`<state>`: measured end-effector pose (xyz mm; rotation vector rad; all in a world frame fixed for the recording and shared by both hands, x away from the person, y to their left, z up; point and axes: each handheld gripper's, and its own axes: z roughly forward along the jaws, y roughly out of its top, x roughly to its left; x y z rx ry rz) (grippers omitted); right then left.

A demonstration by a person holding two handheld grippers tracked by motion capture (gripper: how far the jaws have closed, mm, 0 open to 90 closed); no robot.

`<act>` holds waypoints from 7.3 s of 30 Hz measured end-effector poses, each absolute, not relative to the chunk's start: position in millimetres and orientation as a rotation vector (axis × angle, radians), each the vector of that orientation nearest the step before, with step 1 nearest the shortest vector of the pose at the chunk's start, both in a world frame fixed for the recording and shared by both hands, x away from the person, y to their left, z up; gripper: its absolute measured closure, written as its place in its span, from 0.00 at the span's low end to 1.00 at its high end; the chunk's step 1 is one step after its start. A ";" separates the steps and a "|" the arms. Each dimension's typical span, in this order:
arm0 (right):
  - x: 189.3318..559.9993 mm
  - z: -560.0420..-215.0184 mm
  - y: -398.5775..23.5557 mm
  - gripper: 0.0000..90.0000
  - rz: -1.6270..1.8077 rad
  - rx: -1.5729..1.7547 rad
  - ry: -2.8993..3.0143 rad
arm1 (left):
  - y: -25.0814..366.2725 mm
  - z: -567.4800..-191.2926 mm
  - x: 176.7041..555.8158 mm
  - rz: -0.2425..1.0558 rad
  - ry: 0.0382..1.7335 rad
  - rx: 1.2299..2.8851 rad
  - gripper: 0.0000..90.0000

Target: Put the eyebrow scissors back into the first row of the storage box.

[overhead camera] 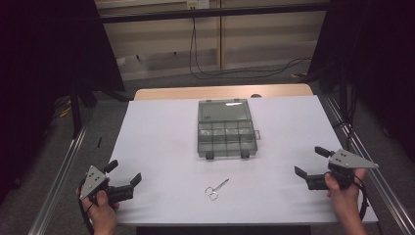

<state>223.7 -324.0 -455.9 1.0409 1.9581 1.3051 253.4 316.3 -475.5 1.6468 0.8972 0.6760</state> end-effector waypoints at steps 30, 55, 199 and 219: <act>273.1 -427.1 -245.6 0.00 1.253 0.770 2.283 | 314.3 -476.2 253.9 0.680 0.904 1.652 0.00; 299.5 -412.0 -169.9 0.01 1.149 0.510 2.507 | 313.8 -476.2 254.7 0.673 0.899 1.675 0.00; 361.8 -401.5 -123.0 1.00 1.015 0.511 2.815 | 309.4 -477.1 255.6 0.665 0.861 1.711 0.00; 390.1 -402.2 -127.0 1.00 0.988 0.577 2.737 | 309.7 -477.3 255.8 0.654 0.865 1.696 0.00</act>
